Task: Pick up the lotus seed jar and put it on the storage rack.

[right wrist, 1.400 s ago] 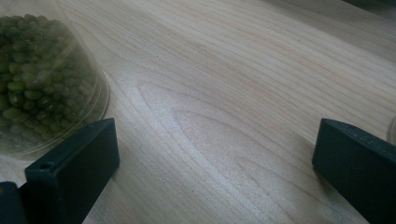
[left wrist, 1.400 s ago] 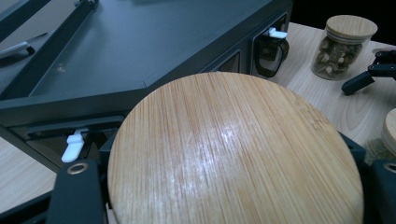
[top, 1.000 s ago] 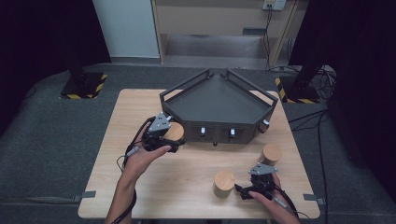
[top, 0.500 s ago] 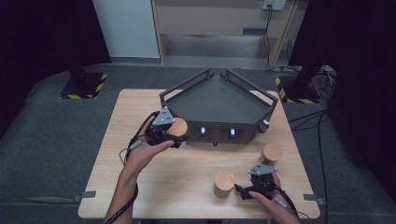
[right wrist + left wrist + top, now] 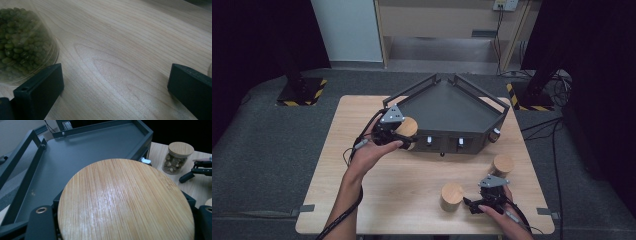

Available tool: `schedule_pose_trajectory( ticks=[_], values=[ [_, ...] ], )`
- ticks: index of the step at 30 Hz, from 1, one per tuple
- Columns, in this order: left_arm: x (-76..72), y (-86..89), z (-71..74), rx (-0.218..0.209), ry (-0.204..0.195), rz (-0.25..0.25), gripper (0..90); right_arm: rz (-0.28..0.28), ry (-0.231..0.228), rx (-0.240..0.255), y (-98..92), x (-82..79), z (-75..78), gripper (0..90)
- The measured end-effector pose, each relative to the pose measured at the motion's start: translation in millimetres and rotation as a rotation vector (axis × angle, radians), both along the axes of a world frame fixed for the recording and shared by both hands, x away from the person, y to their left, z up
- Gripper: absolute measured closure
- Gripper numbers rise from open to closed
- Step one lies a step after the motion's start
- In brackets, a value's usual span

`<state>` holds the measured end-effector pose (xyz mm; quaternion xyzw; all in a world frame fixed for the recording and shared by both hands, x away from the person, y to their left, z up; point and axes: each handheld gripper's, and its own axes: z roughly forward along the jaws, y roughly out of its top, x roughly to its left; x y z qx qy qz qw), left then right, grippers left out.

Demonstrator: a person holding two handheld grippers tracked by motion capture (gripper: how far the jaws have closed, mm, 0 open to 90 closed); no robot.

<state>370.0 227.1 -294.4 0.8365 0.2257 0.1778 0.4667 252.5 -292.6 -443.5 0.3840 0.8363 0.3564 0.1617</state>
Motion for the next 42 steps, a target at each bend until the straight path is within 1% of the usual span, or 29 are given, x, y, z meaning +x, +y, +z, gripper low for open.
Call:
schedule_pose_trajectory(
  ticks=[2,5,8,13,23,25,27,32,36,39,42],
  values=[
    [3.3,-0.7,2.3,-0.004,0.000,-0.004,24.3,0.000,0.000,0.000,0.0,0.0,0.0,0.6],
    [7.3,-4.1,6.9,0.005,-0.002,-0.008,24.3,0.000,0.000,0.000,0.0,0.0,0.0,0.6],
    [10.7,-5.8,10.4,0.004,-0.005,-0.012,24.3,0.000,0.000,0.000,0.0,0.0,0.0,0.6],
    [14.6,-8.2,13.4,-0.004,-0.008,-0.016,24.3,0.000,0.000,0.000,0.0,0.0,0.0,0.6],
    [22.8,-12.6,22.5,0.003,-0.015,-0.026,24.3,-0.001,0.000,0.000,0.0,0.0,0.0,0.6],
    [24.3,-13.4,24.0,0.006,-0.018,-0.024,24.3,0.000,-0.001,0.000,0.0,0.0,-0.1,0.6],
    [26.5,-12.6,24.0,0.000,-0.017,-0.025,24.3,0.000,-0.001,0.000,0.0,0.0,-0.1,0.6],
    [32.5,-14.5,26.8,0.006,-0.019,-0.016,24.3,0.001,-0.001,0.000,-0.1,0.0,-0.1,0.6],
    [36.8,-15.3,28.7,-0.011,-0.022,-0.008,24.3,0.001,-0.001,0.000,-0.2,0.1,-0.1,0.6],
    [41.1,-17.2,31.0,-0.010,-0.023,-0.002,24.3,0.002,-0.001,0.000,-0.4,0.2,-0.1,0.6],
    [46.1,-20.4,33.7,0.003,-0.027,-0.006,24.3,0.003,-0.001,0.001,-0.5,0.2,-0.1,0.6]
  ],
)
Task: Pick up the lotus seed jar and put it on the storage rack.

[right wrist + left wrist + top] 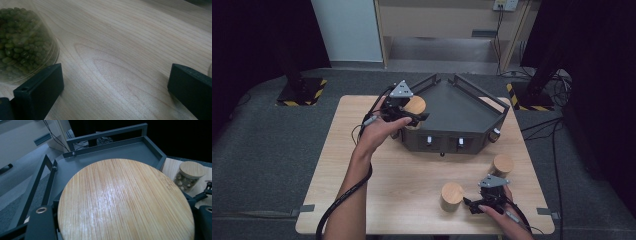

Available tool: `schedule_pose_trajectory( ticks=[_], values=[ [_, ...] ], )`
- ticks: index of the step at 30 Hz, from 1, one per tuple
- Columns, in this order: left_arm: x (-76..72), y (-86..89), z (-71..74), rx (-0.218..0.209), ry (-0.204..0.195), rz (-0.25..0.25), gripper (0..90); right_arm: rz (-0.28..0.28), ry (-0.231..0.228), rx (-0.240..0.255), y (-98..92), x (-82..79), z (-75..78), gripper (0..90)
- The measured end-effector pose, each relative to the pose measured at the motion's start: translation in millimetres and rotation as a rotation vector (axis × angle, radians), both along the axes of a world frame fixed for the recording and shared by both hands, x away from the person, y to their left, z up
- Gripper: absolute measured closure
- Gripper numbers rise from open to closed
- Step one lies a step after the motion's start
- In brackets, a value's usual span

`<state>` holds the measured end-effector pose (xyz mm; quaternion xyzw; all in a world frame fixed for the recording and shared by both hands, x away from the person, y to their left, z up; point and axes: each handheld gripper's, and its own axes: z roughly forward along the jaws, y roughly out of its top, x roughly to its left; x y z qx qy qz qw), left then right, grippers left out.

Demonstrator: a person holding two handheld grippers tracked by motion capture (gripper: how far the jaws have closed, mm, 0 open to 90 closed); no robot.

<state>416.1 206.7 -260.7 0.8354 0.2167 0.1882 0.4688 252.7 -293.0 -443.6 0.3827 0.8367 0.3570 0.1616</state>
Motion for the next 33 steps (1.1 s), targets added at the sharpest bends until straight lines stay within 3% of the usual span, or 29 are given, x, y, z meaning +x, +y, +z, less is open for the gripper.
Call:
schedule_pose_trajectory(
  ticks=[15,33],
  values=[
    [24.3,-18.7,1.6,0.004,-0.002,-0.005,24.3,0.002,-0.001,-0.001,-0.5,-0.5,0.0,0.7],
    [41.6,-33.6,-3.7,0.026,0.008,0.002,24.2,0.001,0.001,-0.001,-1.0,-1.6,0.3,0.7]
  ],
)
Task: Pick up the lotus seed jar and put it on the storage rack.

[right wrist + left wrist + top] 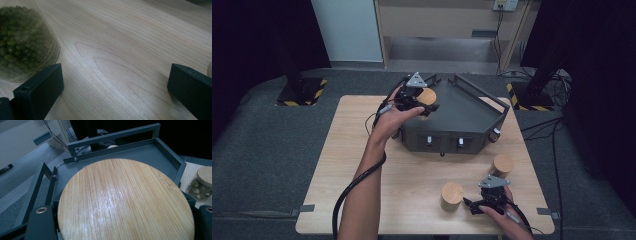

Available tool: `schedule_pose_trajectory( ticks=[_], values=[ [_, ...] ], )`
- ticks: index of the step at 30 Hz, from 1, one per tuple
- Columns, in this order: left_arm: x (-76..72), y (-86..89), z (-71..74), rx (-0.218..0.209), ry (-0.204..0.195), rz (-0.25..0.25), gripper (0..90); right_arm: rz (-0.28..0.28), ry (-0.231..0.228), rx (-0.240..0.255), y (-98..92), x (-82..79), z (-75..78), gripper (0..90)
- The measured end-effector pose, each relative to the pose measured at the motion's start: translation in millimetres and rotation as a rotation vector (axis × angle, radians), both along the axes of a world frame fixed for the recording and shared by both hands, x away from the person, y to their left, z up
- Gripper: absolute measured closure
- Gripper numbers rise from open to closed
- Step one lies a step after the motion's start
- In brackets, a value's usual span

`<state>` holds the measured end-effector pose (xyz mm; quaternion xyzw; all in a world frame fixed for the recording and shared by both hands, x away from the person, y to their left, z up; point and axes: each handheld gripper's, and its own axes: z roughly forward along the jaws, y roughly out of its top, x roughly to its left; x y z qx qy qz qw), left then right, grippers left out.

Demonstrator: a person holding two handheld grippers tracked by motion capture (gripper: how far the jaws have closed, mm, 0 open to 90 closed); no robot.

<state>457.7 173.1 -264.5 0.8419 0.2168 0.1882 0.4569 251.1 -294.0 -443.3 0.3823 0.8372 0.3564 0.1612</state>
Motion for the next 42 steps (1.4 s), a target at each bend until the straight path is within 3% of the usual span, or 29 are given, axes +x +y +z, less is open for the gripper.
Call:
schedule_pose_trajectory(
  ticks=[19,42],
  values=[
    [8.4,-4.0,-13.7,0.001,0.017,0.022,24.3,-0.001,0.000,0.002,-0.3,-0.7,-0.1,0.7],
    [11.6,8.2,-39.7,-0.009,0.074,0.061,24.3,0.000,-0.001,0.002,-0.6,-1.0,-0.2,0.7]
  ],
)
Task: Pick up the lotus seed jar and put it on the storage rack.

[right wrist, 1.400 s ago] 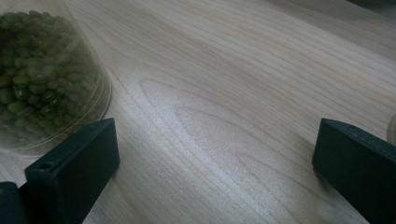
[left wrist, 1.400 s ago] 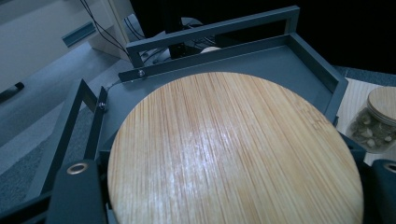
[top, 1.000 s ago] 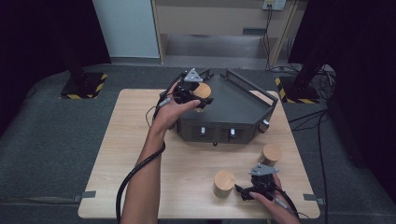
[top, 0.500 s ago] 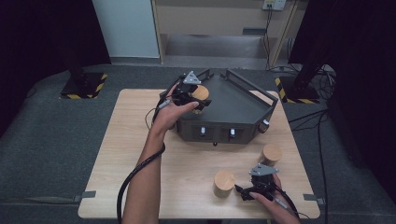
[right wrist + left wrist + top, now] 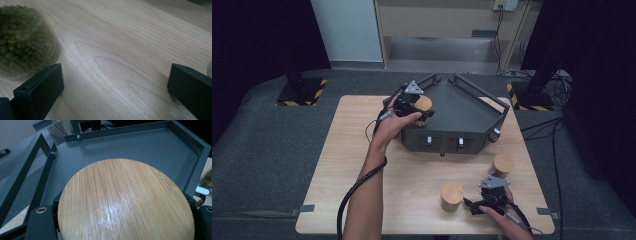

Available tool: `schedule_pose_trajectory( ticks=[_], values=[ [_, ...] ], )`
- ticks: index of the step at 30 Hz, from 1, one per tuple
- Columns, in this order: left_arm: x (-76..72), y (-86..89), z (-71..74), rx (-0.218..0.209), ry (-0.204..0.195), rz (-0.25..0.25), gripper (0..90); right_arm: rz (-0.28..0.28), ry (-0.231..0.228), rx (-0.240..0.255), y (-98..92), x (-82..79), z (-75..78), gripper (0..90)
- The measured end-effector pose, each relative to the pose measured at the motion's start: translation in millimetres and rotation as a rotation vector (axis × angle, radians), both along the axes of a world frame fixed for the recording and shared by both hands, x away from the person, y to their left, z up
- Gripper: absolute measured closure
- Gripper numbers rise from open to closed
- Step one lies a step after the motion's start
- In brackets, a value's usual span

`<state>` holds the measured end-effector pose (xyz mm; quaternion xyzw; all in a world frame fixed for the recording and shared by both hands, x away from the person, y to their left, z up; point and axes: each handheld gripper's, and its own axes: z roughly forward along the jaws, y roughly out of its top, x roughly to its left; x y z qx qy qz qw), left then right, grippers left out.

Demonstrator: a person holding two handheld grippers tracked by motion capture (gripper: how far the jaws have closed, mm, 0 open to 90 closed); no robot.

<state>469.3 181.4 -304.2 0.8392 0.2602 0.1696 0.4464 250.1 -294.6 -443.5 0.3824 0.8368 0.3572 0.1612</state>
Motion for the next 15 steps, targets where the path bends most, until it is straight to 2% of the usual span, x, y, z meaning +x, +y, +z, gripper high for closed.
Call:
schedule_pose_trajectory(
  ticks=[10,15],
  values=[
    [1.9,4.1,-7.2,-0.025,0.014,0.009,24.3,0.001,-0.001,-0.001,-0.2,0.0,0.0,0.7],
    [4.9,7.3,-7.1,-0.039,0.046,0.021,24.1,0.001,-0.001,0.000,-0.1,-0.1,0.0,0.7]
  ],
)
